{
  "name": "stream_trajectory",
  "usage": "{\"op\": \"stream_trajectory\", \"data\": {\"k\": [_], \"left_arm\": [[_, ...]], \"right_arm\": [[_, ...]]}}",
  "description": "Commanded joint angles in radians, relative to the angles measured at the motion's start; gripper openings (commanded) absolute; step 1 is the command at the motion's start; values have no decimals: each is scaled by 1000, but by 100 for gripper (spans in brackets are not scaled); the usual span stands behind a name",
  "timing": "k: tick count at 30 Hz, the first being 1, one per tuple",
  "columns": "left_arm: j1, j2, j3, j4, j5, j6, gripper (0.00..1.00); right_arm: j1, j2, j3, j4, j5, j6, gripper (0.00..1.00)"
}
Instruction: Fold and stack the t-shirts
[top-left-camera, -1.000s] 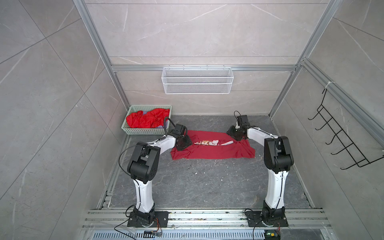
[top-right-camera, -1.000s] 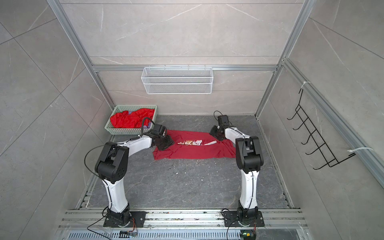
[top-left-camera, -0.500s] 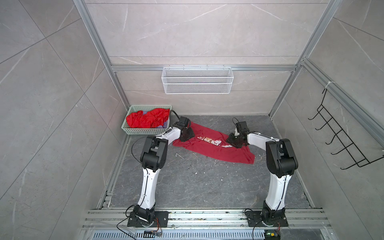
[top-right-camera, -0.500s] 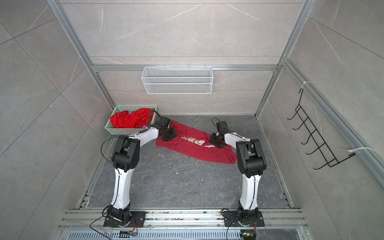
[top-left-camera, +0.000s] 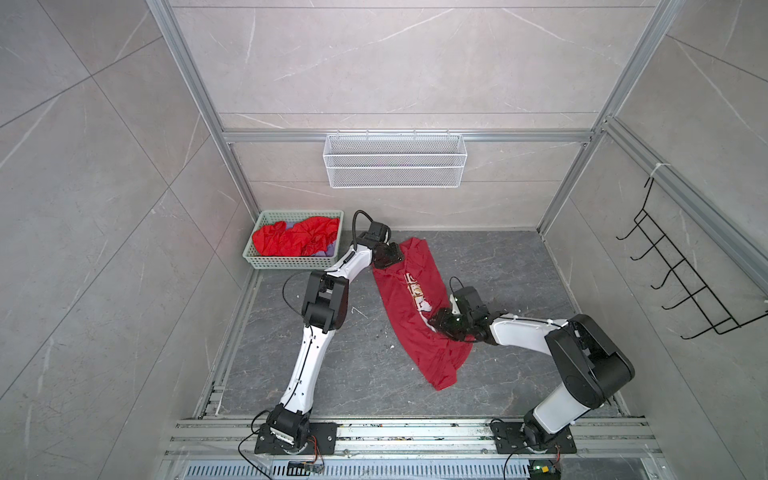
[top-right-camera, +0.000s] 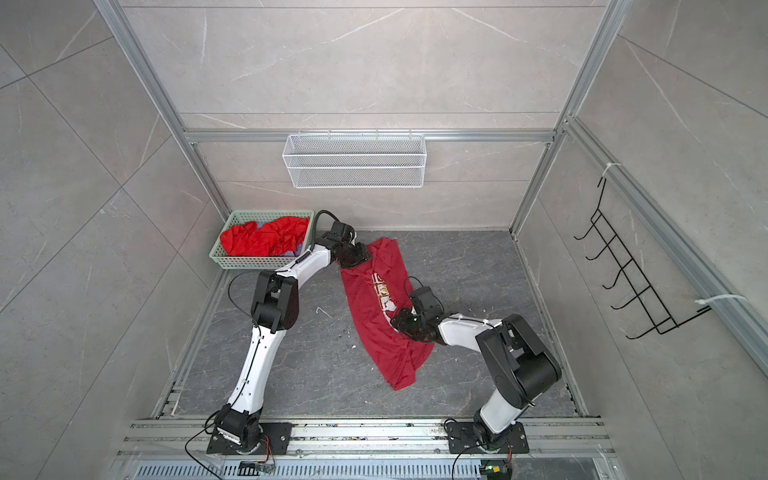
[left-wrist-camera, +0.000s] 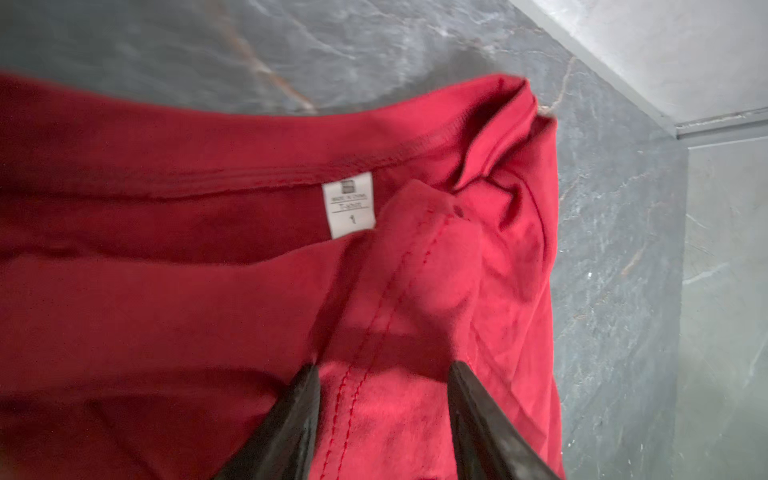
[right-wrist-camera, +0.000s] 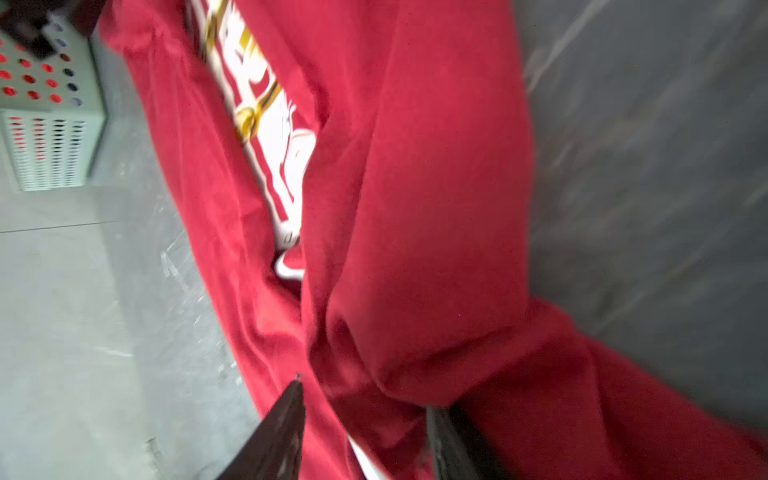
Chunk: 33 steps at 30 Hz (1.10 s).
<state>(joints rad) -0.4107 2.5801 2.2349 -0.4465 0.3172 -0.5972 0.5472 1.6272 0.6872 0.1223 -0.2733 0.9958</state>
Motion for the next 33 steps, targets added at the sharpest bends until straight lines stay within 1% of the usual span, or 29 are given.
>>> {"op": "stream_trajectory", "data": {"k": [1,5,9,12,15,19,22,25,29,33], "left_arm": [[-7,30,47,-42,46,8,54],[-8,8,58,-44,57,21,54],[-7,-57,26,-43,33,45,54],[-7,-124,-11,-41,20,59,54],[-8,-204,-84,-4,17,49,54],[-10,-316,-230,45,13,23,54],[-11,-367,-329,52,9,16,54],[-11,-411,-444,82,6,18,54],[-13,-420,-523,104,24,2,54],[-17,-385,-536,124,28,-23,54]], "right_arm": [[82,11,-75,-153,49,156,51],[150,-60,-6,-292,98,130,52],[164,-172,23,-378,134,106,54],[166,-264,45,-454,183,77,56],[166,-309,61,-498,231,51,58],[166,-283,68,-463,241,27,59],[164,-219,66,-394,178,28,58],[169,-176,45,-339,151,39,58],[170,-141,31,-325,146,42,58],[170,-114,16,-318,149,51,58]]}}
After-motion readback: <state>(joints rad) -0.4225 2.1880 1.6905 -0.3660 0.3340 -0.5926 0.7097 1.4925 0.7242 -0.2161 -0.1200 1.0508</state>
